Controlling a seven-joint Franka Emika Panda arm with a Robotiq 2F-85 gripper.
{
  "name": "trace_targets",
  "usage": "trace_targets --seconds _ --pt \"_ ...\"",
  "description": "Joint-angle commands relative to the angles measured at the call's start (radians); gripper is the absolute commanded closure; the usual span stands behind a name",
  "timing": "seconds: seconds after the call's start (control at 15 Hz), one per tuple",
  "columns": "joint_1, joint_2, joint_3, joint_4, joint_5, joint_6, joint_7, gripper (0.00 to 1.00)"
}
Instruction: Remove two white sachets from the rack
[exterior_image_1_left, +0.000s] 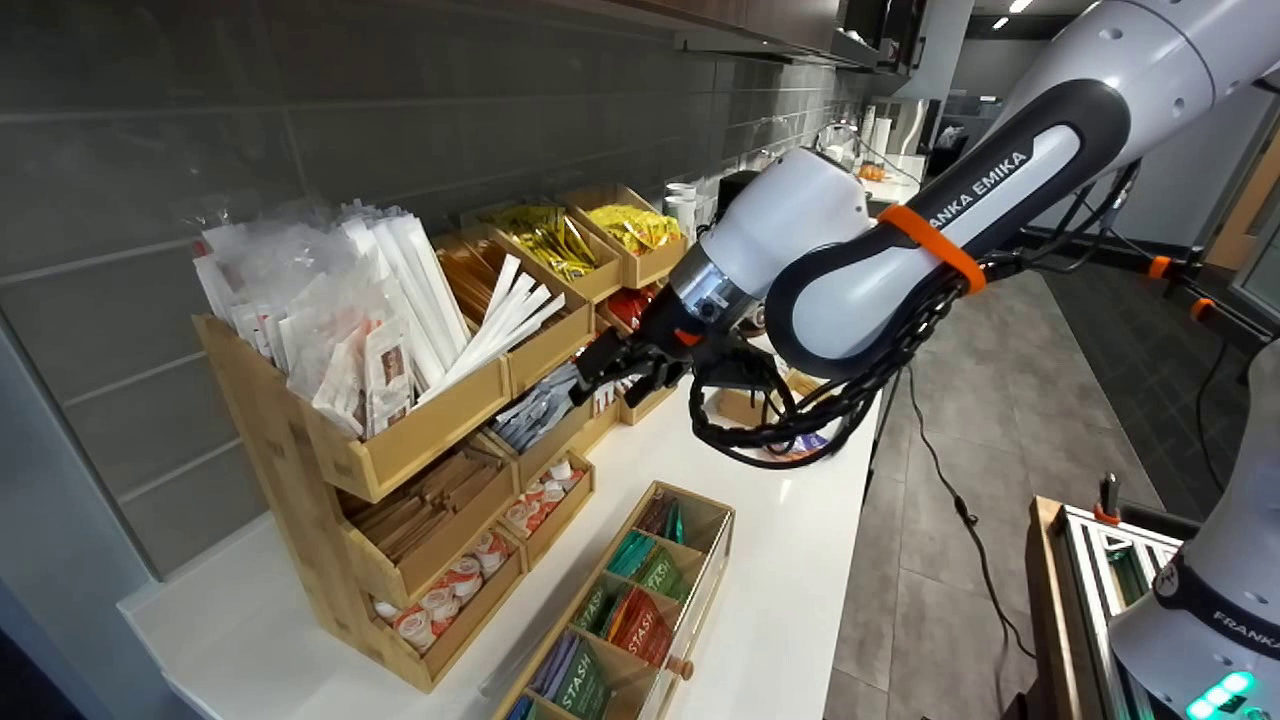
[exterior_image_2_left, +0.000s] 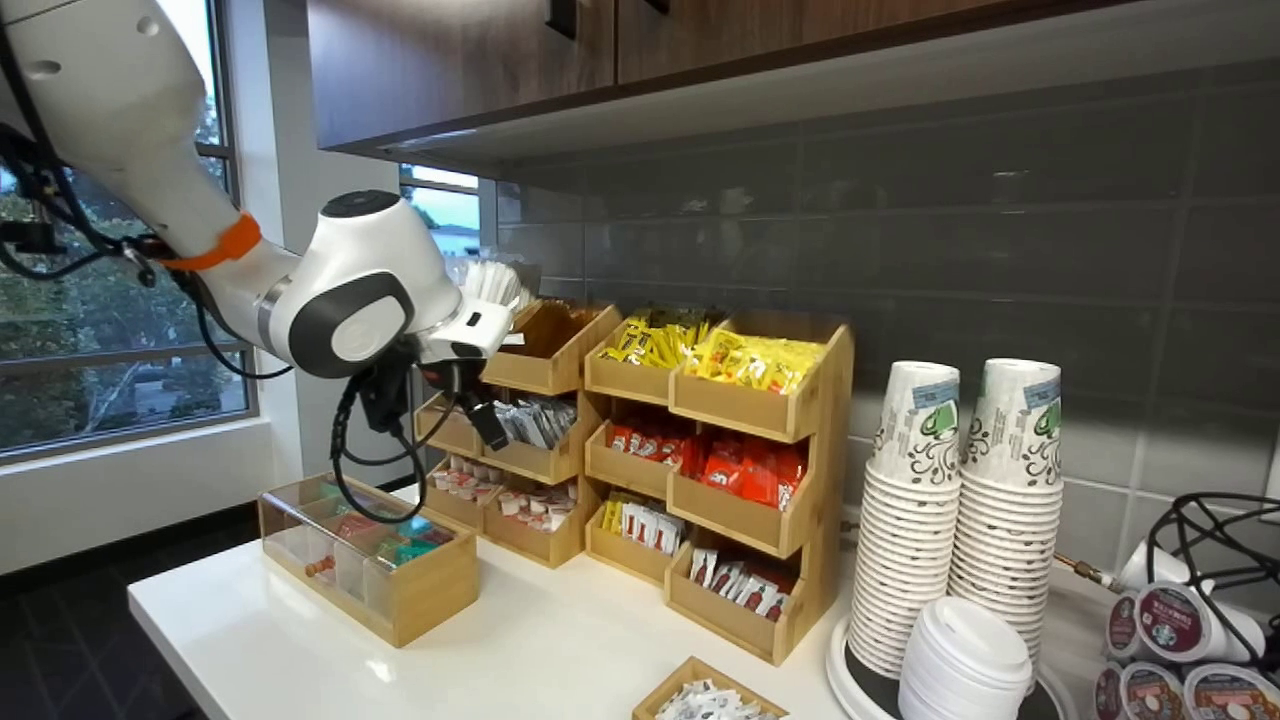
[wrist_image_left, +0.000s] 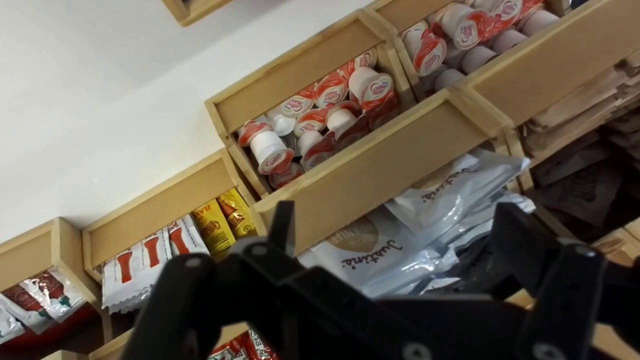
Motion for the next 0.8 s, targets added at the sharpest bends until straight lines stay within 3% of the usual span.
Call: trace_targets --seconds 0.0,0.07,0.2,0.27,0.33,0.73 --pt "0.016 0.027 -0.018 0.032 -0.024 -0.030 0.019 0.00" --pt "0.016 0.031 -0.017 0.035 -0.024 -0.028 0.019 0.03" --pt "0.019 0.038 -0.019 0.041 -0.025 -0.024 0.019 0.28" --pt "0.020 0.041 -0.019 0.043 -0.024 -0.023 0.019 0.28" --pt "0.020 0.044 -0.019 0.046 -0.023 -0.022 0.018 0.35" --pt "0.022 0.048 -0.019 0.050 -0.021 -0.018 0.016 0.82"
